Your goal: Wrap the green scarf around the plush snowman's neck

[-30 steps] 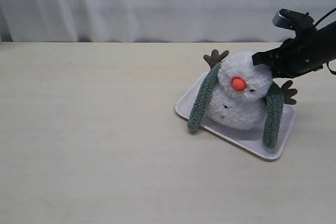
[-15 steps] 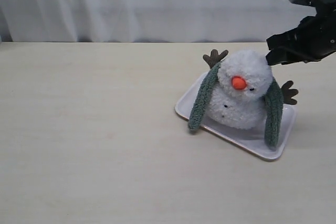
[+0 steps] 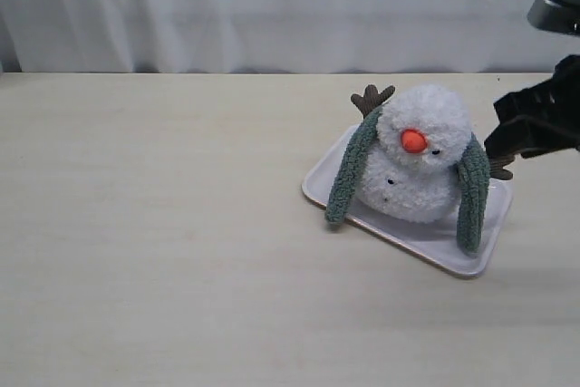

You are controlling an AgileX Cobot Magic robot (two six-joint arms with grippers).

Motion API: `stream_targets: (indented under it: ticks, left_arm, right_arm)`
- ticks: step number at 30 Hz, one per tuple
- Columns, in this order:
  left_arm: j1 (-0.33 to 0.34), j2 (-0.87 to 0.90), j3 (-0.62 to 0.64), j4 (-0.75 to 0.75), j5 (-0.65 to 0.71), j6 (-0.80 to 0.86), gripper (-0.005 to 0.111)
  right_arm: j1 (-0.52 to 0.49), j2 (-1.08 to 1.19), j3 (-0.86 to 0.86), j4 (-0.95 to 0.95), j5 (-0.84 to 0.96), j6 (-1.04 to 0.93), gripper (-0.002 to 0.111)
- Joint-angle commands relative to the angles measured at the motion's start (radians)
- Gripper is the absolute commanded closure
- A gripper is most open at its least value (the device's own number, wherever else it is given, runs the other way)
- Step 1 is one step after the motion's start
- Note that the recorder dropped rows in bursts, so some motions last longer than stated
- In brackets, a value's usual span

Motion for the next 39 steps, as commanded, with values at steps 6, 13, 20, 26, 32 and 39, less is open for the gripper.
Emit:
stream_targets:
  ticks: [6, 13, 20, 26, 32, 39]
  left_arm:
    - [0.000, -0.003, 0.004, 0.000, -0.012, -0.006, 0.107]
    - [0.000, -0.003, 0.004, 0.000, -0.012, -0.006, 0.107]
    - [0.000, -0.003, 0.004, 0.000, -0.012, -0.006, 0.107]
    - [0.000, -0.003, 0.004, 0.000, -0.012, -0.006, 0.107]
    - [0.000, -0.003, 0.004, 0.000, -0.012, -0.006, 0.107]
    - [0.000, -0.003, 0.004, 0.000, -0.009, -0.006, 0.107]
  right_arm:
    - [-0.003, -0.010, 0.246, 0.002, -0.246, -0.081, 0.045]
    - [-0.003, -0.010, 0.276, 0.016, -0.363, -0.099, 0.043]
    - [-0.003, 0.065, 0.293, 0.238, -0.408, -0.293, 0.043]
    - [-0.003, 0.146, 0.293, 0.247, -0.453, -0.309, 0.043]
    - [-0.003, 0.217, 0.293, 0.251, -0.526, -0.309, 0.044]
    - [-0.003, 0.235, 0.293, 0.280, -0.572, -0.311, 0.077]
